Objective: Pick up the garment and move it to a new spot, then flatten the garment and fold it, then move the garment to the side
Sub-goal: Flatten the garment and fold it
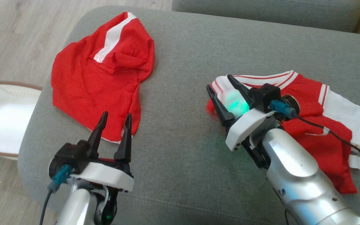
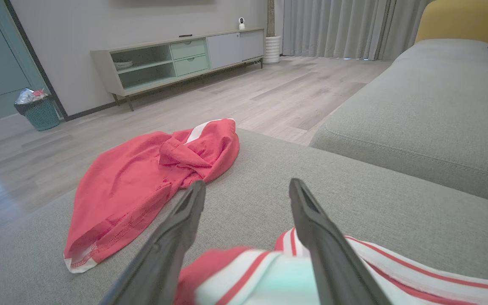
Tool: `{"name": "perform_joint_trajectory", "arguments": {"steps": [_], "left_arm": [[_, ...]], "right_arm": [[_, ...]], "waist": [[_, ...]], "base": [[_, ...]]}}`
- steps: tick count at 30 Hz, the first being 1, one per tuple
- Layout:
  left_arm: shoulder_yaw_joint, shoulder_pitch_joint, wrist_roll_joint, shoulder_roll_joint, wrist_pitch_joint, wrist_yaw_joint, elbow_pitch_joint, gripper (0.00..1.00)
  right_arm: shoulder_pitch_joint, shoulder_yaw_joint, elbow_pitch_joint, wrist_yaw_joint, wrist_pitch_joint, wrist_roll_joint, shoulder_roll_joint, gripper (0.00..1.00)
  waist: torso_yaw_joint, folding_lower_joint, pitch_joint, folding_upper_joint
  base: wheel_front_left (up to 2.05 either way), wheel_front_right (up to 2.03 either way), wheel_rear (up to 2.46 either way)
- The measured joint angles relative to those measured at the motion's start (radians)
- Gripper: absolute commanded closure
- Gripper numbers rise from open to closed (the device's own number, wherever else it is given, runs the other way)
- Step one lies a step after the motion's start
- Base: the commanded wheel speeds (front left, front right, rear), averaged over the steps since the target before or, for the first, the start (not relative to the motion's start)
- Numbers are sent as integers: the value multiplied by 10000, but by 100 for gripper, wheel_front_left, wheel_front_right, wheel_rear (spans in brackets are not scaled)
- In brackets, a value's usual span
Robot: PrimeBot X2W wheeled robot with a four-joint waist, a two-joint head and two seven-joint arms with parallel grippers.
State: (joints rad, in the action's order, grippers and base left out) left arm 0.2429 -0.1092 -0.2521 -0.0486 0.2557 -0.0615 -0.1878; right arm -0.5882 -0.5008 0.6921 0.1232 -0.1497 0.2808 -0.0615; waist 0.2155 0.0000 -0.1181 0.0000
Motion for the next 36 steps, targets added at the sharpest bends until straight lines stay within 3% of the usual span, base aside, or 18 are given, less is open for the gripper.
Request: {"name": "perform_joint_trajectory", "arguments": {"steps": [5, 10, 19, 26, 36], "left_arm": [[-44, -116, -2, 4, 0, 13, 0, 0], [-56, -151, -6, 6, 0, 98, 58, 0], [-176, -87, -230, 8, 0, 265, 405, 0], [-27, 93, -259, 6, 0, 351, 713, 0], [180, 287, -357, 6, 0, 454, 869, 0]], "right_arm": [[-11, -437, 148, 0, -88, 376, -8, 0], [-11, -100, 221, 0, -458, 453, -8, 0], [450, 2393, -173, 0, -982, -46, -6, 0], [2376, 4780, -2180, 0, -989, -729, -2, 0], [4698, 5450, -3731, 0, -1014, -428, 121, 0]], "waist": [[-262, 0, 100, 0], [-611, 0, 277, 0], [-1299, 0, 703, 0], [-1711, 0, 971, 0], [-1988, 0, 1009, 0]], "base": [[0, 0, 0], [0, 0, 0], [0, 0, 0], [0, 0, 0], [0, 0, 0]]}}
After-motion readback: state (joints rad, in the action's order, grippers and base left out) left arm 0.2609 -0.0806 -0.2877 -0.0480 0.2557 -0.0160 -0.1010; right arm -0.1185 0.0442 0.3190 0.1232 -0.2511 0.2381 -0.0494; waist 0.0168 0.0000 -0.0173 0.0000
